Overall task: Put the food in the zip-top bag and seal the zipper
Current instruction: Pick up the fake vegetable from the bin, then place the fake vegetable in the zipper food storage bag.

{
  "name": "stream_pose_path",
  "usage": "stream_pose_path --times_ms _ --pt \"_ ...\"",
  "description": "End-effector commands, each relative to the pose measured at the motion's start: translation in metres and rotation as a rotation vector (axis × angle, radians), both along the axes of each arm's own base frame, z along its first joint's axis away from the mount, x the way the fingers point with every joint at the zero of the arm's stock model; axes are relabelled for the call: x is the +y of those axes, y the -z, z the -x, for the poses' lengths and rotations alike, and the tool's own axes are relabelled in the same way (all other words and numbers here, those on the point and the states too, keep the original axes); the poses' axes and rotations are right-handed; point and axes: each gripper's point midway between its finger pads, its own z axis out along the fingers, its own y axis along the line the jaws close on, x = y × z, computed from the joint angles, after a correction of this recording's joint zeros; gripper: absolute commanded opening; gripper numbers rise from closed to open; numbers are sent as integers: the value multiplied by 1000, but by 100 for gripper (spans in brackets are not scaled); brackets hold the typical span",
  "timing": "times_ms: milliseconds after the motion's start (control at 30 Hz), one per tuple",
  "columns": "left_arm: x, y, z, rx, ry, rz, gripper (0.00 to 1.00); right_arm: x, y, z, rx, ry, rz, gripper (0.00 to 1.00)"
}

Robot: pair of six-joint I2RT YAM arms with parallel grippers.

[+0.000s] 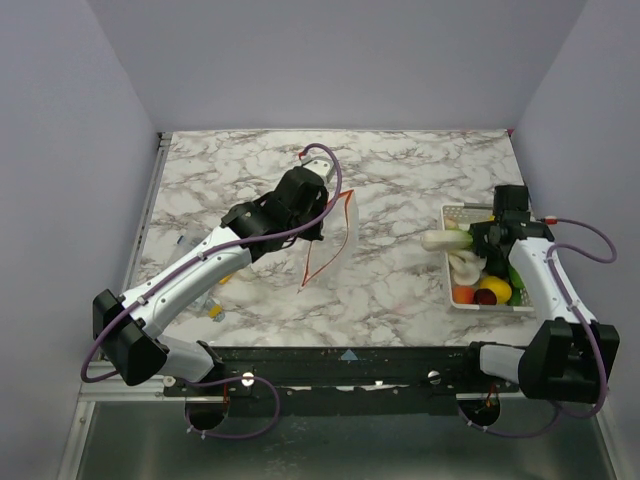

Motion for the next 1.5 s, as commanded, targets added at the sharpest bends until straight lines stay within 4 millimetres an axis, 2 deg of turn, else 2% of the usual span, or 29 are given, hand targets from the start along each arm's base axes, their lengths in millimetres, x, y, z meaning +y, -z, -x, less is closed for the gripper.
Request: stream_pose_path --times_ms 0,67,167,233,333,433,533,633,733,833,1000,1267,1367,1467 --pt "14 -14 -7 -43 -44 -44 0 -12 2 5 -47 8 71 21" --pt "24 -20 -5 -40 -76 -76 0 -14 -11 3 -86 -8 96 14" --pt "44 -35 -3 -47 -136 -125 0 -20 -38 2 -132 -25 156 12" --pt "58 -45 4 -46 -162 -152 0 -22 -55 1 -156 -58 191 5" --pt "73 -60 14 -39 -190 -177 0 -15 -76 -4 -193 -150 211 0" --pt "80 -63 23 -18 -194 -227 0 1 -100 -15 -285 -322 241 0" --pt "66 -48 27 39 -146 -246 0 28 -129 -28 -465 -507 253 0" --pt "36 -21 27 122 -70 -206 0 64 -155 -36 -649 -707 233 0" --pt "9 0 21 190 -46 -166 0 104 -171 -35 -754 -872 212 0" --pt "-13 11 16 227 -21 -111 0 152 -195 -20 -893 -1016 261 0" --pt "-37 10 14 265 6 14 0 208 -219 6 -1088 -1132 216 0" --pt "-42 -2 17 322 -21 225 0 258 -239 41 -1297 -1112 225 0" --pt "-43 -7 19 351 -17 277 0 265 -235 41 -1311 -1068 296 0" --pt "-43 -11 21 379 -15 321 0 271 -221 36 -1282 -1052 400 0"
